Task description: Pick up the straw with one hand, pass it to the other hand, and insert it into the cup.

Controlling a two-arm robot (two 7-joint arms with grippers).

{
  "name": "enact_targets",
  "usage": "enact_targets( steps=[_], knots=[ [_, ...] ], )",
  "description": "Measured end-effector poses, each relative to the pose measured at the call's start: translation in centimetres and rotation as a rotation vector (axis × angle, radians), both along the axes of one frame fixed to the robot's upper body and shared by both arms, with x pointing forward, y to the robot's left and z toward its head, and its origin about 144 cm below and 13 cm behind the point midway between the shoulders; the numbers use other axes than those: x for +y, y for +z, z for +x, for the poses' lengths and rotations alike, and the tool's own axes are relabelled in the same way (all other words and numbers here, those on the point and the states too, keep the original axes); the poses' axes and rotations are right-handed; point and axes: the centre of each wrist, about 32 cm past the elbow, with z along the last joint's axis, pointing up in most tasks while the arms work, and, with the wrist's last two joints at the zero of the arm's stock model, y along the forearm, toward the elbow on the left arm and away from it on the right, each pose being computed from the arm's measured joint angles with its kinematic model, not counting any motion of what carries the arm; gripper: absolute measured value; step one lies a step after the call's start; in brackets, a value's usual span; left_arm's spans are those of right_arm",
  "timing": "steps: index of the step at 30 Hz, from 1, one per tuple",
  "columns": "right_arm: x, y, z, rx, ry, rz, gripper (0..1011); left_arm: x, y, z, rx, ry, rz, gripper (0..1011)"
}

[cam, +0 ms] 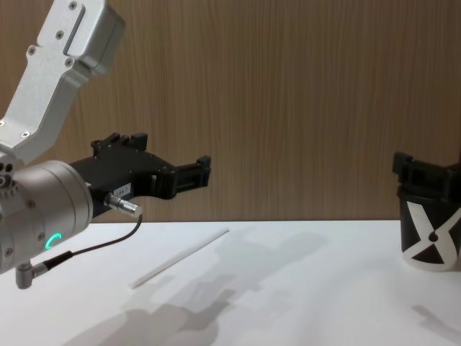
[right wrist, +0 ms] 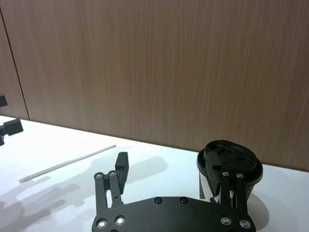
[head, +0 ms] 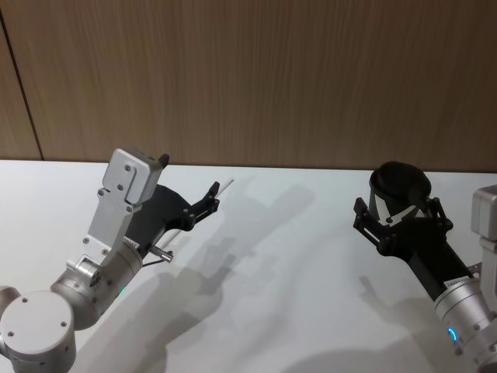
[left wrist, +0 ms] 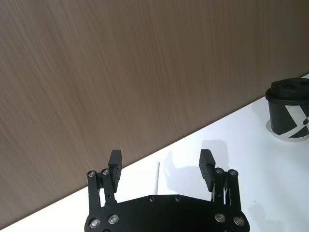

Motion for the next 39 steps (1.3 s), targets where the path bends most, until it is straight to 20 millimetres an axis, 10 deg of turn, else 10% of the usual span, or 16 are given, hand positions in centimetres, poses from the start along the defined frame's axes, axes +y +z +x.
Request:
enact_targets(
  steps=[39],
  knots=[
    [0.0, 0.0, 0.0, 0.0, 0.0, 0.0, 1001, 0.0, 0.0, 0.0, 0.0, 0.0, 0.0, 1003]
  ],
)
